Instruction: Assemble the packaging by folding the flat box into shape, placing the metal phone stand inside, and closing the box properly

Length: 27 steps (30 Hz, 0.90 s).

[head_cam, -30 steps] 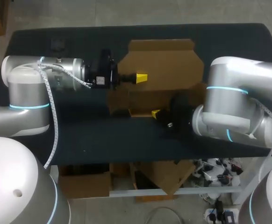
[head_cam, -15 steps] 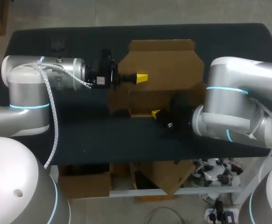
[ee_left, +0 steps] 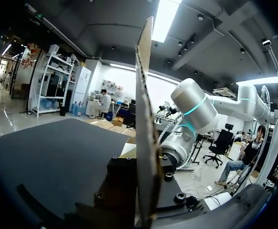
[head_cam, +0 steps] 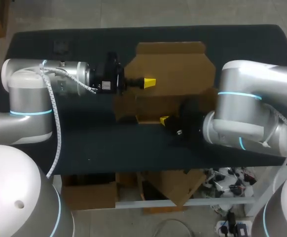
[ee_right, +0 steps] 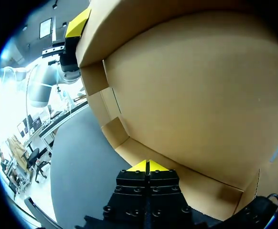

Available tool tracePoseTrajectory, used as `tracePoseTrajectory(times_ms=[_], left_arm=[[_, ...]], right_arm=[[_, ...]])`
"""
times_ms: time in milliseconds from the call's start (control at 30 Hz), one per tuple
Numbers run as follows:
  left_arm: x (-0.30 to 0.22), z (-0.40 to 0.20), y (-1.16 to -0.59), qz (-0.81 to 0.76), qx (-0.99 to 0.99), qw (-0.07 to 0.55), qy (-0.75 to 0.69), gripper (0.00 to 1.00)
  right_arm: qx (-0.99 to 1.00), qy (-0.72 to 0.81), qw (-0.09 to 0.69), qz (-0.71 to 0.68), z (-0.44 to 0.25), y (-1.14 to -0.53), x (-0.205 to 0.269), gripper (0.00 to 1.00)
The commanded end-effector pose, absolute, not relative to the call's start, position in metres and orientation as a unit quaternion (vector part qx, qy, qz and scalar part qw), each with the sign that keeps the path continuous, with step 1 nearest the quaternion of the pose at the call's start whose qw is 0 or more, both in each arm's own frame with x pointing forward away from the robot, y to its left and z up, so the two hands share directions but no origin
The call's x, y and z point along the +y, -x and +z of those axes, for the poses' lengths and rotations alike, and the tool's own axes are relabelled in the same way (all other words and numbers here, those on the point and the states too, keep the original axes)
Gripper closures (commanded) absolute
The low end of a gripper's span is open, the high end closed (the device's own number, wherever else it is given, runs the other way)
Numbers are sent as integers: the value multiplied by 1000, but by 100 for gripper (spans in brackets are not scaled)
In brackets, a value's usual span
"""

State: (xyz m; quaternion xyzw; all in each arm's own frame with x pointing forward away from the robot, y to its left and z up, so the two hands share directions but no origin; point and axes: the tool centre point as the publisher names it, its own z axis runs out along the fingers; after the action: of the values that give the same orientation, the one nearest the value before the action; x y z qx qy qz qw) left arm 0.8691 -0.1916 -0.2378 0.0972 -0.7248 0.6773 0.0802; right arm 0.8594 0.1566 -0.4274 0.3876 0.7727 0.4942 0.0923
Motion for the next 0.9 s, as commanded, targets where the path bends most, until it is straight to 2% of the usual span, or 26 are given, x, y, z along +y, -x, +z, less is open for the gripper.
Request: tracePoseTrajectory(times_ms=[33,900], left_arm=[[-192,-242,-868,678,-724,79,-98,100],[-192,-242,-868,678,-724,79,-98,100]], right_arm=[[771,-390,98,494,-431,-858,161,100],[767,-384,110,502,-426,-853,156,100]])
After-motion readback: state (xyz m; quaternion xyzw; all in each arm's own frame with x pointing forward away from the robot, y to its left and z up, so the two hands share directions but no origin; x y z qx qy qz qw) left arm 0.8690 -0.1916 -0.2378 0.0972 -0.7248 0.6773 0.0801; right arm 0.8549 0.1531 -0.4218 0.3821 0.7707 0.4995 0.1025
